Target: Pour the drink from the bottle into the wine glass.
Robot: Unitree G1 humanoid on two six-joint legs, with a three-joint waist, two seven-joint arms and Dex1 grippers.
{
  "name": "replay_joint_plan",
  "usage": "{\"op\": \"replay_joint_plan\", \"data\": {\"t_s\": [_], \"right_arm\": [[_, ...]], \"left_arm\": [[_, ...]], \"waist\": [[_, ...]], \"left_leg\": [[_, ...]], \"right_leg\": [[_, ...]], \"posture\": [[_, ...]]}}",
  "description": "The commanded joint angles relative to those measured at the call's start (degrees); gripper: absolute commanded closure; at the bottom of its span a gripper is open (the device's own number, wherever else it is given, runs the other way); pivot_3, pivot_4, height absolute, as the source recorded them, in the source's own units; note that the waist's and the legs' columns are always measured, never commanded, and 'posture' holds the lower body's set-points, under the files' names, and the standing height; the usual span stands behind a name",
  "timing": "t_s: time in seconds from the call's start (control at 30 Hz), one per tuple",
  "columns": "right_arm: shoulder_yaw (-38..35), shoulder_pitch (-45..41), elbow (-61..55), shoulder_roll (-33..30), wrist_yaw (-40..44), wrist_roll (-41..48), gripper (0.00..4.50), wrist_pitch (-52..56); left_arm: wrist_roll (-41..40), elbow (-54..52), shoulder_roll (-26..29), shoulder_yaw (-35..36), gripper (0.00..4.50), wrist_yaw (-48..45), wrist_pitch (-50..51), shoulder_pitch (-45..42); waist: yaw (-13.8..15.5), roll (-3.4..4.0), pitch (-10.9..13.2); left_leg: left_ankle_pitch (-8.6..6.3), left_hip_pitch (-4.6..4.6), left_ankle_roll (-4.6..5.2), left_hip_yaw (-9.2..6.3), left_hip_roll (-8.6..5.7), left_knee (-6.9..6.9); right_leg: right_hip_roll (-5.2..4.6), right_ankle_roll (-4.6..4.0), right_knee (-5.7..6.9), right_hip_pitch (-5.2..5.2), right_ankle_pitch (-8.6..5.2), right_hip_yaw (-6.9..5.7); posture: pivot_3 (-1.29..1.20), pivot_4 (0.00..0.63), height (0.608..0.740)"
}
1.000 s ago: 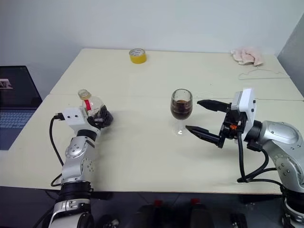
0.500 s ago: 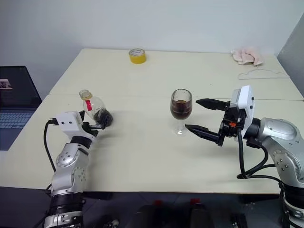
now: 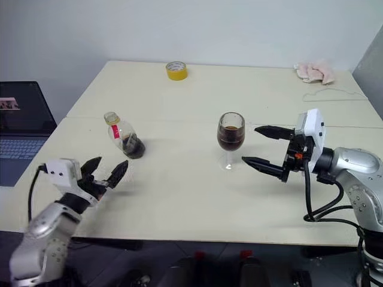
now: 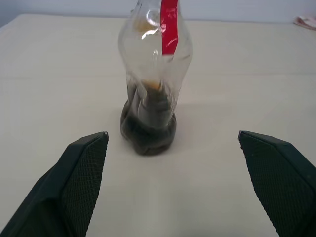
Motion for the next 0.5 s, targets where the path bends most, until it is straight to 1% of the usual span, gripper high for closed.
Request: {"op": "replay_joint_plan", "data": {"t_s": [0.03, 0.13, 0.2, 0.27, 0.4, 0.5], "right_arm": [[-4.3, -0.3, 3.1, -4.6, 2.7, -0.6, 0.00, 0.4], [-6.8, 0.3, 6.8, -9.3, 4.9, -0.4, 0.00, 2.8], [-9.0, 0.1, 8.7, -11.0, 6.5, 0.5, 0.00, 2.8], [-11.1, -0.4, 9.7, -11.8, 8.2, 1.9, 0.00, 3.2], [-11.3, -0.9, 9.6, -11.7, 10.5, 2.6, 0.00, 2.5], [-10.9, -2.4, 8.2, -10.6, 10.5, 4.3, 0.00, 3.4]], "left_arm": [[-6.9, -5.0, 7.0, 2.0, 0.02, -6.4, 6.2, -3.5], [-12.8, -7.7, 13.7, 3.7, 0.02, -11.2, 11.8, -5.4], [-16.9, -8.9, 16.5, 5.6, 0.02, -12.4, 14.9, -6.7], [-19.2, -9.1, 19.2, 6.8, 0.02, -14.1, 16.9, -8.0], [-22.6, -8.6, 20.9, 6.8, 0.02, -15.5, 18.9, -11.7], [-21.7, -7.6, 21.8, 5.6, 0.02, -16.0, 19.9, -12.7]], "waist": [[-0.1, 0.02, 0.0], [-0.3, 0.04, 0.0], [-0.5, 0.11, 0.0], [-0.6, 0.14, 0.0], [-0.8, 0.21, 0.1], [-0.9, 0.22, 0.1]], "left_leg": [[0.00, 0.00, 0.00, 0.00, 0.00, -0.01], [0.00, -0.03, 0.00, 0.00, 0.01, -0.02], [0.00, -0.01, 0.00, 0.03, 0.04, -0.08], [0.00, 0.03, 0.00, 0.04, 0.07, -0.12], [0.00, 0.04, 0.01, 0.06, 0.09, -0.15], [0.00, 0.04, 0.01, 0.08, 0.08, -0.15]], "right_leg": [[0.01, 0.00, 0.00, 0.00, 0.00, 0.00], [0.00, 0.00, -0.03, -0.02, 0.00, 0.01], [0.01, 0.00, -0.09, -0.01, 0.00, 0.03], [0.03, -0.01, -0.09, 0.00, -0.01, 0.03], [0.04, -0.03, -0.08, 0.01, -0.02, 0.04], [0.03, -0.03, -0.10, 0.01, -0.02, 0.06]], "posture": [[0.00, 0.150, 0.740], [0.00, 0.150, 0.740], [0.00, 0.150, 0.740], [0.00, 0.150, 0.740], [0.00, 0.150, 0.740], [0.00, 0.150, 0.740]]}}
